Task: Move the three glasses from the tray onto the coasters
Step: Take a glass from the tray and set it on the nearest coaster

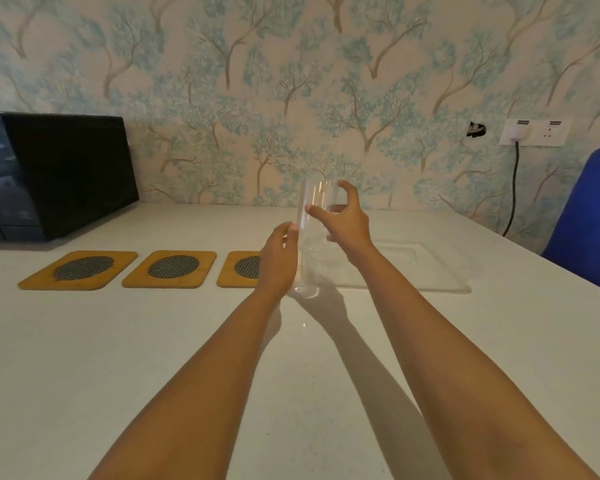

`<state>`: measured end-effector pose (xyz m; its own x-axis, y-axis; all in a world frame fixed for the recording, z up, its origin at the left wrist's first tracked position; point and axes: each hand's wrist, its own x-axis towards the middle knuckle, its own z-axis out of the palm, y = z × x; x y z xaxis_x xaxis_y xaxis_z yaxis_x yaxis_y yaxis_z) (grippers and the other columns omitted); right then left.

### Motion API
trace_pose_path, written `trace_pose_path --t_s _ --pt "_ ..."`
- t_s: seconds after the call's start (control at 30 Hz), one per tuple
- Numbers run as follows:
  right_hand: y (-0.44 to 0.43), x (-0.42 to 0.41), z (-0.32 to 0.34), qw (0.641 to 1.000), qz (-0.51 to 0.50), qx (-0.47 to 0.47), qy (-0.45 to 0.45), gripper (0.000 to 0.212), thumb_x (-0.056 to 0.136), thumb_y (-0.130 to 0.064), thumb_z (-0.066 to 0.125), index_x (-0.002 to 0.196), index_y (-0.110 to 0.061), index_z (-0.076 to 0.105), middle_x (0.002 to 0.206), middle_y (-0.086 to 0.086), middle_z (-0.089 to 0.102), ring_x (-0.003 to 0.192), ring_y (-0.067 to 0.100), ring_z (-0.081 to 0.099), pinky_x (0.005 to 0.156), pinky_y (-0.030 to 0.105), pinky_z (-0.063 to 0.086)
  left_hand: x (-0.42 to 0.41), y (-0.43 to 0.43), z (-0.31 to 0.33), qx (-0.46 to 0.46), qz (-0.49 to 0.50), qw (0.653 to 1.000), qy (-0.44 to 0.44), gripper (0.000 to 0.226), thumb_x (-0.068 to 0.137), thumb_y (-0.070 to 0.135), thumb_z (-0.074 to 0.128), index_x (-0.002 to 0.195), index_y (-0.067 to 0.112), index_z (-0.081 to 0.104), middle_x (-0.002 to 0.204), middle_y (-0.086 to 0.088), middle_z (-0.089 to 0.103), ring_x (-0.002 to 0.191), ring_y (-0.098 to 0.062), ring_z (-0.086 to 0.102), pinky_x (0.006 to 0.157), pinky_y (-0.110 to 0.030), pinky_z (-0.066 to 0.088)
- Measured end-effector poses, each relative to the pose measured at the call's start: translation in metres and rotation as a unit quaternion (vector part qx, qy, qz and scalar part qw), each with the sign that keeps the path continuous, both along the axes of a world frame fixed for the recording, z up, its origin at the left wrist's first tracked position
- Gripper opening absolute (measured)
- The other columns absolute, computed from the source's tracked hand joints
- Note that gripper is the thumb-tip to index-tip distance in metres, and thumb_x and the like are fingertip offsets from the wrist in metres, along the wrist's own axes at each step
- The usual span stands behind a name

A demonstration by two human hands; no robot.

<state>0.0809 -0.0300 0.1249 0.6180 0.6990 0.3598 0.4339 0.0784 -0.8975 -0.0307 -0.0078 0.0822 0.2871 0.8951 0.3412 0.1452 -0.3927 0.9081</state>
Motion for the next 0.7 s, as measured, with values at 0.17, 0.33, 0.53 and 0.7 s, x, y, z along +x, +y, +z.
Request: trace_pose_path --t_s 0.17,0.33,0.53,0.7 --pt "0.01 -0.033 -0.006 0.999 0.011 0.017 0.035 0.078 0.073 -0.04 0.077 0.137 -0.03 0.032 0.12 0.012 0.059 0.11 0.029 0.059 0.093 0.05 0.053 -0.025 0.017 0.008 -0.059 -0.088 0.993 -0.044 0.055 0.095 0.043 0.047 0.143 0.02 0.032 0.147 -0.007 0.041 0.134 -0.024 0.041 0.099 -0.03 0.035" --pt "0.014 -0.052 -0.011 0.989 0.035 0.021 0.139 0.073 0.078 -0.035 0.075 0.133 -0.029 0.028 0.122 0.013 0.054 0.109 0.031 0.06 0.082 0.042 0.059 -0.048 0.027 -0.004 -0.048 -0.109 0.992 -0.031 0.072 0.085 0.03 0.067 0.144 0.028 0.026 0.147 -0.011 0.039 0.129 -0.024 0.045 0.088 -0.027 0.041" --pt "0.02 -0.062 -0.014 0.972 0.057 0.005 0.227 0.077 0.081 -0.041 0.071 0.138 -0.029 0.02 0.142 0.012 0.043 0.122 0.028 0.052 0.097 0.045 0.053 -0.064 0.037 -0.005 -0.034 -0.045 0.995 -0.087 0.069 0.075 0.026 0.078 0.135 0.024 0.044 0.13 -0.007 0.056 0.108 -0.019 0.054 0.082 -0.022 0.045" --pt "0.021 -0.062 -0.016 0.95 0.073 0.007 0.305 0.081 0.084 -0.038 0.069 0.146 -0.017 0.021 0.139 0.016 0.044 0.123 0.028 0.053 0.1 0.04 0.051 -0.073 0.043 0.004 -0.031 -0.005 0.989 -0.145 0.072 0.068 0.024 0.083 0.13 0.023 0.047 0.116 0.003 0.052 0.108 -0.015 0.052 0.09 -0.024 0.046"
